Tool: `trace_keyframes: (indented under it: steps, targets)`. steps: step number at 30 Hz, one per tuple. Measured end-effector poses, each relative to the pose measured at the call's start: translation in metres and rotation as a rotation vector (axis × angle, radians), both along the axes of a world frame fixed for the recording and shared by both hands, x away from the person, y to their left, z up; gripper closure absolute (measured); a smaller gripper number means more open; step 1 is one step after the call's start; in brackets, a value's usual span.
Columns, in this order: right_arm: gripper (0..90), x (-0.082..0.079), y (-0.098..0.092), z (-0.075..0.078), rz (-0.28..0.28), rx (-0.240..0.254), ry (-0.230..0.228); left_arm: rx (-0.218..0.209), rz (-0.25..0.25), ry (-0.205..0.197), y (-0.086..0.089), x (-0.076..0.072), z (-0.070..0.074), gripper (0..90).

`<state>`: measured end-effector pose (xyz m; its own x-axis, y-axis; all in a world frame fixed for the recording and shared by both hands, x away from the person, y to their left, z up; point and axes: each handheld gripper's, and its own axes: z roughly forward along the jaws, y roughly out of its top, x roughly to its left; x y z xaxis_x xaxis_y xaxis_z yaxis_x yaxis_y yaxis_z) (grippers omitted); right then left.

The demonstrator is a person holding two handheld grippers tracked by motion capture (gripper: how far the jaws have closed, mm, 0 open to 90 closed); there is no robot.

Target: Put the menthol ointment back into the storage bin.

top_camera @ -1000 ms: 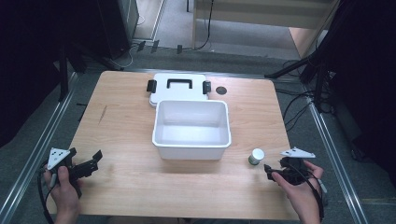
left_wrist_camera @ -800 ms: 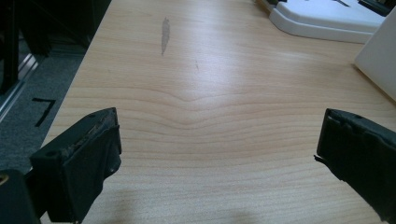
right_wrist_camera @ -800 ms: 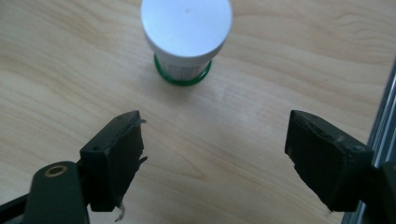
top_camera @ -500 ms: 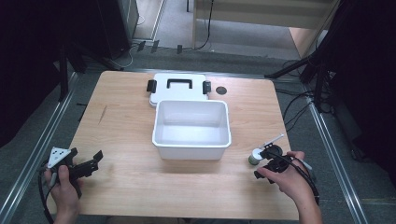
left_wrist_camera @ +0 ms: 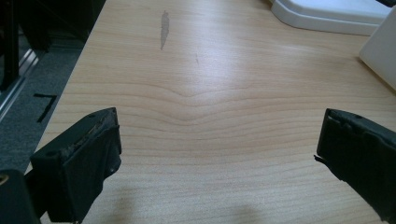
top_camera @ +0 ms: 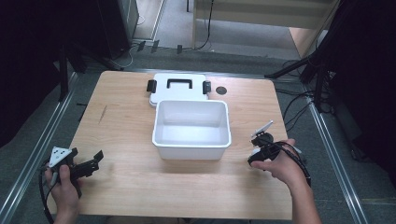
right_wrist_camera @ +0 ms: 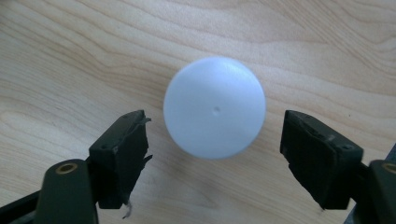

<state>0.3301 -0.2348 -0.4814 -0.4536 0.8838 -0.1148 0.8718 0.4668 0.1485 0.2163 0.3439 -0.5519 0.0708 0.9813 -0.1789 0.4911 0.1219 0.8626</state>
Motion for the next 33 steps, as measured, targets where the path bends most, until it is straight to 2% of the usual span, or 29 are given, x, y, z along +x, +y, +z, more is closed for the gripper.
trace_keyframes:
  steps: [11,17,23,33]
  targets:
    - [39.2,0.013,0.006,0.004,0.000,0.014,0.022,-0.001,0.000,0.000,0.000,0.000,0.000,0.3]
    - [50.5,0.016,0.009,-0.002,0.014,-0.011,0.043,-0.003,0.001,0.001,0.000,0.000,0.000,0.3]
    - [51.4,0.016,0.010,0.002,0.042,0.011,0.054,-0.002,-0.001,0.004,0.000,0.001,0.000,0.3]
    - [51.5,0.019,0.018,0.030,0.117,0.012,0.041,0.003,-0.002,0.007,0.000,0.001,0.000,0.3]
